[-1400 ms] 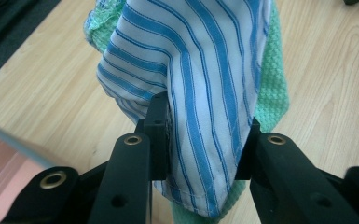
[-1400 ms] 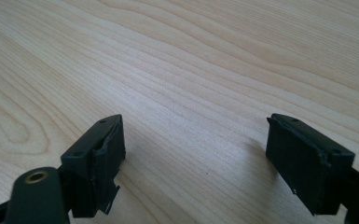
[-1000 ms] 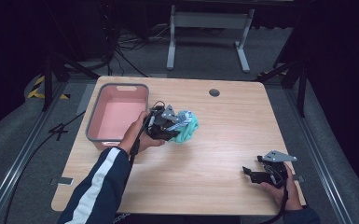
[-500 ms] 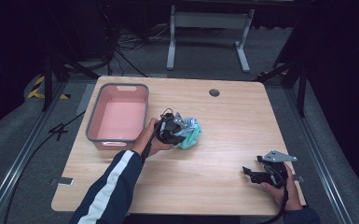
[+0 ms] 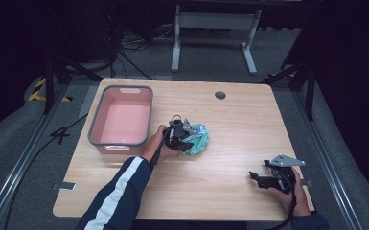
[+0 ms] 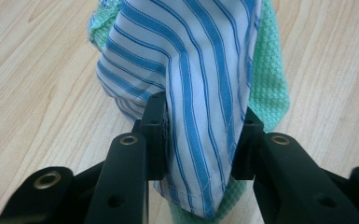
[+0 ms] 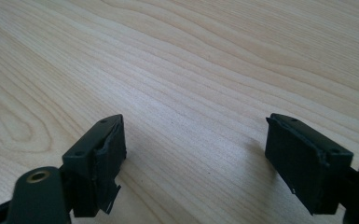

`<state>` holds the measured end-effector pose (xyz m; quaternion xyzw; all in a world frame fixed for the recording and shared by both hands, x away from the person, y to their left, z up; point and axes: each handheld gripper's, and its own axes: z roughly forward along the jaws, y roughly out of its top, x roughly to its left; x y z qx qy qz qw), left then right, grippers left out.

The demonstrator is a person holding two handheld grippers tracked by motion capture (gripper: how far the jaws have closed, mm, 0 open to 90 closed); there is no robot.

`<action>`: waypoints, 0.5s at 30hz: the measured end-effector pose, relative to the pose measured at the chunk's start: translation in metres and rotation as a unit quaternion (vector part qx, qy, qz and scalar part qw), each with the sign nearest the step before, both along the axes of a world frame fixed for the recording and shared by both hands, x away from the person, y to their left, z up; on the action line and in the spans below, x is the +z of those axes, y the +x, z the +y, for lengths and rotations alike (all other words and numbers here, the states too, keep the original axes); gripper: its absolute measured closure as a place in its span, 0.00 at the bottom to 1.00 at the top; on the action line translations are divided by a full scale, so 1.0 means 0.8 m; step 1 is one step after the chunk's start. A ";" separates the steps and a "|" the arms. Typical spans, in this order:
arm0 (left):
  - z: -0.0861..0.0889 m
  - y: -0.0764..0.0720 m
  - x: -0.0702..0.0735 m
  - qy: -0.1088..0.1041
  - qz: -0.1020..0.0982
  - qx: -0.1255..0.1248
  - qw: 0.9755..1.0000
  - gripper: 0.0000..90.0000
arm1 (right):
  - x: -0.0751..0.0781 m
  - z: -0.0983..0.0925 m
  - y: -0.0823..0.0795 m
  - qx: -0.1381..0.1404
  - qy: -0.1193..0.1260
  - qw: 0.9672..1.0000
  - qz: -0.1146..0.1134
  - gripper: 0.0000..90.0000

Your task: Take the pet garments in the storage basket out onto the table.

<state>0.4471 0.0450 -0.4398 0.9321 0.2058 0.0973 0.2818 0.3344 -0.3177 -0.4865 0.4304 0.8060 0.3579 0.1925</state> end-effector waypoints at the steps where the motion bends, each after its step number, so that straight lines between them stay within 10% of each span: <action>1: -0.001 -0.001 -0.002 0.002 0.002 -0.001 1.000 0.73 | 0.000 0.000 0.000 0.000 0.000 1.000 0.000 0.23; 15: -0.005 -0.005 0.000 -0.013 -0.005 0.006 1.000 0.59 | 0.000 0.000 0.000 0.000 0.000 1.000 0.000 0.23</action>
